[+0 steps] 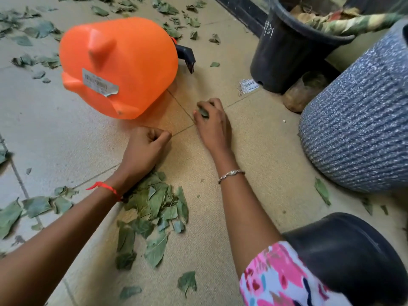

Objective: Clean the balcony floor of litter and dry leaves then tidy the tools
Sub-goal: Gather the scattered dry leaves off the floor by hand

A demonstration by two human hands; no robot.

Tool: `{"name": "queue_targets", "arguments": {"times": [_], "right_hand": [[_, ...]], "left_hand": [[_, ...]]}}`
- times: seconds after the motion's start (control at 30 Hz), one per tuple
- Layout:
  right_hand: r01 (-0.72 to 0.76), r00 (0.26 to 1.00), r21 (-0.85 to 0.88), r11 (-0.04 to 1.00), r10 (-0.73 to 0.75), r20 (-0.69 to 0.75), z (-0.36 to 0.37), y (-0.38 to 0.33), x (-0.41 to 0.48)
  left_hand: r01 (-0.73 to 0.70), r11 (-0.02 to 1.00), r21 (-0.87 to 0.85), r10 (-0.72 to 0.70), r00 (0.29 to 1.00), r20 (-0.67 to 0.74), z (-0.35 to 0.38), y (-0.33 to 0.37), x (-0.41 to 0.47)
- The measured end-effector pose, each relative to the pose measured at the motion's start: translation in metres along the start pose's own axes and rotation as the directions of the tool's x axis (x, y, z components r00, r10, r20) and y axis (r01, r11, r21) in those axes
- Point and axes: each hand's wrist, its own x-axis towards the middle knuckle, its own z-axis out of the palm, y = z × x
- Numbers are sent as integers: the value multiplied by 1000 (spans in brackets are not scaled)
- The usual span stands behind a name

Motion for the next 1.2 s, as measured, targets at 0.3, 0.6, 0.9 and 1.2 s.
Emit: {"name": "queue_targets", "arguments": {"times": [0.3,0.6,0.9,1.2], "right_hand": [[-166,980,153,974,145,138,-31,-51,-122],[-400,910,425,812,407,79,-167,-35,-122],[-763,569,294,576,814,-121,-299,108,-156],[-719,684,-32,694,700,-204,-236,182,-167]], "left_hand": [[76,994,82,-89,982,166,-9,20,-15],[-61,968,244,-22,946,325,38,66,-65],[-316,853,415,69,857,511,96,107,-77],[-390,834,390,84,789,608,118,79,-73]]}}
